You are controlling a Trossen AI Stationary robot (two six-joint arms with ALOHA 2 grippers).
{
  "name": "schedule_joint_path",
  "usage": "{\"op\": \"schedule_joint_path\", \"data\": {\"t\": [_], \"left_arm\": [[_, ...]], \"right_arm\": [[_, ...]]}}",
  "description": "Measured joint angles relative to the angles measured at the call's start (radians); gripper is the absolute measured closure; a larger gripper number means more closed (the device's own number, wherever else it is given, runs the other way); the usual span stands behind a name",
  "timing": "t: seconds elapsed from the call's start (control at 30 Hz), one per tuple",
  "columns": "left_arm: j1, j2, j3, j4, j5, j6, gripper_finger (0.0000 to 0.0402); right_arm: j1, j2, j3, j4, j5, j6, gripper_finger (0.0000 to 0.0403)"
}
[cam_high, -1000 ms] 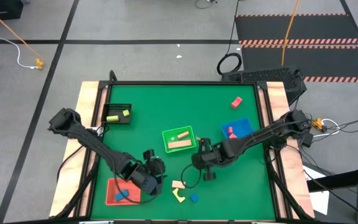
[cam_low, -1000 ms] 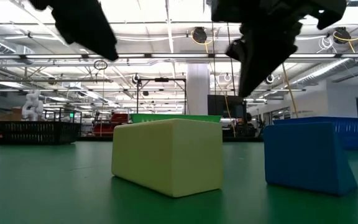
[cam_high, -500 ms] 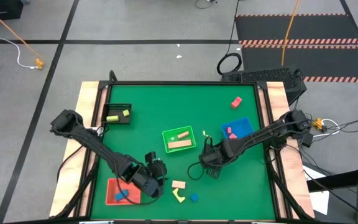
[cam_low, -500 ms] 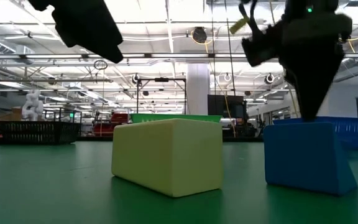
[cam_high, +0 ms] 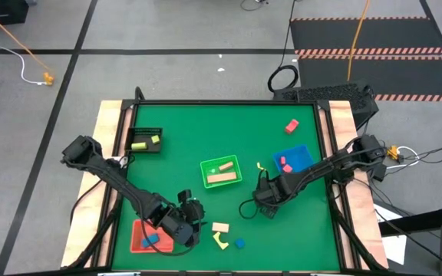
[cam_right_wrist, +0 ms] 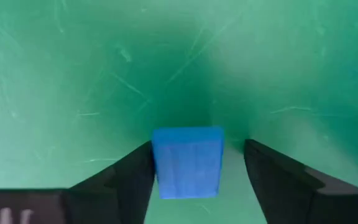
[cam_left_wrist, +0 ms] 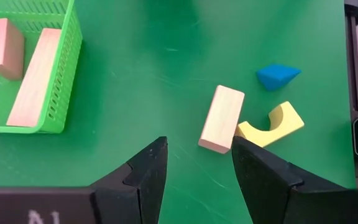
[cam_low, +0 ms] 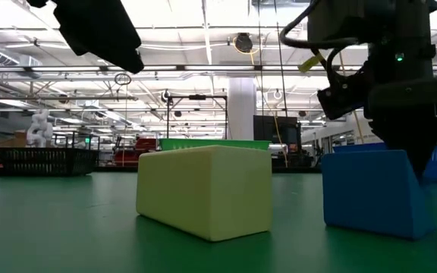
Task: Sort & place blocks by color
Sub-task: Put the top blue block into the red bin
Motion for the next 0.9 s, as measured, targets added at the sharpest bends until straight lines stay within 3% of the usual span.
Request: {"op": "schedule_joint_path", "data": {"t": [0.27, 0.43, 0.63, 0.77, 0.9], "left_arm": [[0.0, 0.0, 0.0, 0.027, 0.0, 0.009, 0.022], [0.0, 0.0, 0.0, 0.091, -0.011, 0.037, 0.022], [-0.002, 0.0, 0.0, 0.161, -0.099, 0.171, 0.022], [-0.007, 0.0, 0.0, 0.174, -0.233, 0.308, 0.022], [-0.021, -0.001, 0.0, 0.202, -0.402, 0.543, 0.022]], "right_arm": [[0.0, -0.001, -0.02, 0.062, -0.014, 0.032, 0.0289], [0.013, -0.036, -0.005, 0.102, 0.005, 0.023, 0.029], [0.025, -0.146, 0.005, 0.509, 0.066, 0.003, 0.029], [0.028, -0.171, 0.005, 0.779, 0.084, -0.025, 0.029], [0.029, -0.167, 0.005, 0.894, 0.022, -0.063, 0.029]]}}
